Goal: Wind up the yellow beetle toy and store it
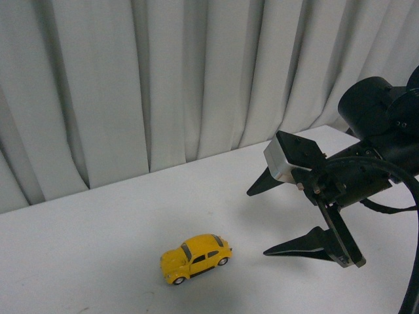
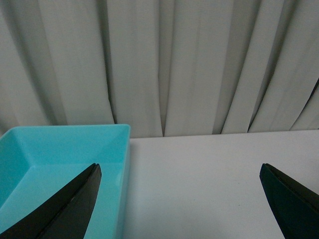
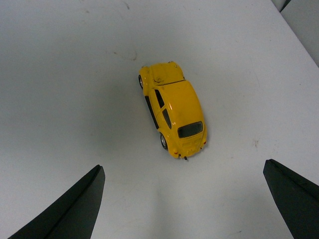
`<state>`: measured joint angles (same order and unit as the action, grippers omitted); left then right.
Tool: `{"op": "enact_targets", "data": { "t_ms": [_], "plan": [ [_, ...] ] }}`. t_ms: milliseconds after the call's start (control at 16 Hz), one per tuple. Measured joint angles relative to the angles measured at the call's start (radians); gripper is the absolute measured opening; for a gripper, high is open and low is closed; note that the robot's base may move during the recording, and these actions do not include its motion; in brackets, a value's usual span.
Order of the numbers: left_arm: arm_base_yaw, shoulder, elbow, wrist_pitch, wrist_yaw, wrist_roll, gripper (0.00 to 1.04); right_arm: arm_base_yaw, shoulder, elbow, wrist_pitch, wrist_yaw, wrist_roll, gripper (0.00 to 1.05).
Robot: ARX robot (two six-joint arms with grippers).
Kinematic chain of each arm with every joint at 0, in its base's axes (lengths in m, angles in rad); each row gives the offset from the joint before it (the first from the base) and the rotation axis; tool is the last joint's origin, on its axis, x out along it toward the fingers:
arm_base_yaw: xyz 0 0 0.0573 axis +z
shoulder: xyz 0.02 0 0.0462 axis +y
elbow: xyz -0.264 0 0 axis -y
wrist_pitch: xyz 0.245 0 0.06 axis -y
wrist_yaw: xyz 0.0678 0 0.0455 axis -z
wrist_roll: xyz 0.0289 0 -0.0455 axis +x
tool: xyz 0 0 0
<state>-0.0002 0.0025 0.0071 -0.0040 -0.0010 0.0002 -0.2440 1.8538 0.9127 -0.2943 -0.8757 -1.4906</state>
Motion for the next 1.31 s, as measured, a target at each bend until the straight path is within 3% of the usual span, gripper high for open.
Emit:
{"op": "enact_targets", "data": {
  "t_ms": [563, 939, 1315],
  "plan": [
    [0.0, 0.0, 0.0, 0.0, 0.0, 0.0, 0.98, 0.003, 0.218, 0.171, 0.045, -0.033, 0.033, 0.98],
    [0.0, 0.0, 0.0, 0.0, 0.001, 0.0, 0.98, 0.062, 0.314, 0.262, 0.034, -0.063, 0.066, 0.98],
    [0.0, 0.0, 0.0, 0.0, 0.0, 0.0, 0.98, 0.069, 0.331, 0.28, 0.041, -0.072, 0.078, 0.98]
  ]
}}
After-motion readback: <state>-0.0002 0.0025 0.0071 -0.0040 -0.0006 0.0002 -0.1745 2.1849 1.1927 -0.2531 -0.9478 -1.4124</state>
